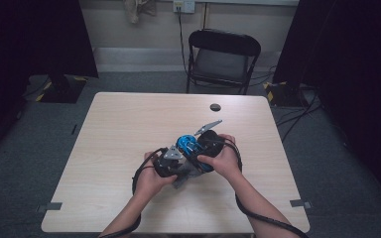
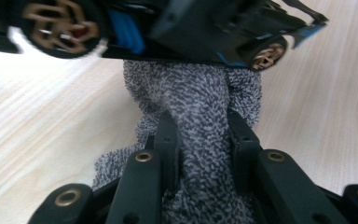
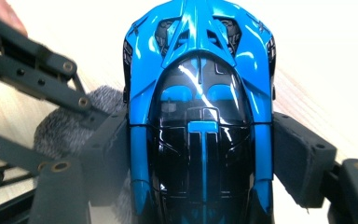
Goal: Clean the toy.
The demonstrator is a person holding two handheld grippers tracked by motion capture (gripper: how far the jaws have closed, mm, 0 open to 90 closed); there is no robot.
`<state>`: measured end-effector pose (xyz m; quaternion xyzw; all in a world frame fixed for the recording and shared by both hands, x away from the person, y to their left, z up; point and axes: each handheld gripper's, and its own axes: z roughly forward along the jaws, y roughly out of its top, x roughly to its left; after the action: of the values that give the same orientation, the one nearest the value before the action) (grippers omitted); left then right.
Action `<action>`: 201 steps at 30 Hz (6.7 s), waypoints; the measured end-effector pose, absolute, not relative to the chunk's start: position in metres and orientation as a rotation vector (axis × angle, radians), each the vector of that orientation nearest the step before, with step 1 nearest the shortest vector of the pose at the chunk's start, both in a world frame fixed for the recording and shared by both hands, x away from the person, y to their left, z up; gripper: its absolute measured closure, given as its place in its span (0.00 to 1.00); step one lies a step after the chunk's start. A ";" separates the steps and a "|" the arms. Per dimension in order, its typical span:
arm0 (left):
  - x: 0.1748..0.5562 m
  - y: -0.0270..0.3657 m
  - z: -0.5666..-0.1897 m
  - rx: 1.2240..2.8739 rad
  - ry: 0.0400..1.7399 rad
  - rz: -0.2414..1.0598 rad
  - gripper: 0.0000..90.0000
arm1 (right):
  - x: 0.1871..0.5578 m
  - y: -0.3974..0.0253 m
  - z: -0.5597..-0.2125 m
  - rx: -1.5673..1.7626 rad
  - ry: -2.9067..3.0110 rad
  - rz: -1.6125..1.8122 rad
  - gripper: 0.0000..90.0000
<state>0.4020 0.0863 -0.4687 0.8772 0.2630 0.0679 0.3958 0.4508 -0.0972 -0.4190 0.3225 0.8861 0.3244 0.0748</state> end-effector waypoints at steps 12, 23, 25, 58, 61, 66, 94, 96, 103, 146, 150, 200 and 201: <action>0.394 0.073 -0.470 2.248 0.601 0.147 0.79 | 0.457 -0.098 -0.416 1.000 2.643 0.974 0.30; 0.390 0.074 -0.471 2.270 0.538 0.111 0.79 | 0.460 -0.106 -0.411 1.045 2.622 1.003 0.30; 0.391 0.077 -0.471 2.273 0.545 0.110 0.79 | 0.461 -0.108 -0.410 1.052 2.622 1.008 0.30; 0.436 0.126 -0.448 2.144 0.844 0.302 0.79 | 0.446 -0.096 -0.423 0.963 2.682 0.965 0.30; 0.433 0.121 -0.449 2.157 0.808 0.287 0.79 | 0.447 -0.097 -0.421 0.966 2.675 0.977 0.30; 0.430 0.114 -0.451 2.154 0.785 0.266 0.79 | 0.448 -0.096 -0.419 0.966 2.668 0.969 0.30; 0.403 0.074 -0.462 2.260 0.610 0.194 0.79 | 0.455 -0.098 -0.415 1.012 2.627 0.968 0.30; 0.401 0.070 -0.462 2.262 0.596 0.183 0.79 | 0.456 -0.099 -0.414 1.013 2.624 0.973 0.30; 0.396 0.058 -0.462 2.281 0.537 0.160 0.79 | 0.457 -0.100 -0.409 1.021 2.596 0.992 0.30; 0.443 0.129 -0.443 2.186 0.890 0.380 0.79 | 0.442 -0.109 -0.416 1.012 2.623 1.059 0.30; 0.444 0.127 -0.440 2.166 0.892 0.384 0.79 | 0.440 -0.108 -0.418 1.001 2.630 1.053 0.30; 0.420 0.084 -0.461 2.193 0.678 0.214 0.79 | 0.447 -0.101 -0.416 1.027 2.624 1.035 0.31; 0.419 0.083 -0.463 2.189 0.682 0.206 0.79 | 0.448 -0.101 -0.416 1.030 2.624 1.036 0.31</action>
<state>0.4191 0.0829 -0.4631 0.8684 0.2705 0.0816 0.4076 0.4478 -0.1010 -0.4160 0.3422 0.8716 0.3442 0.0688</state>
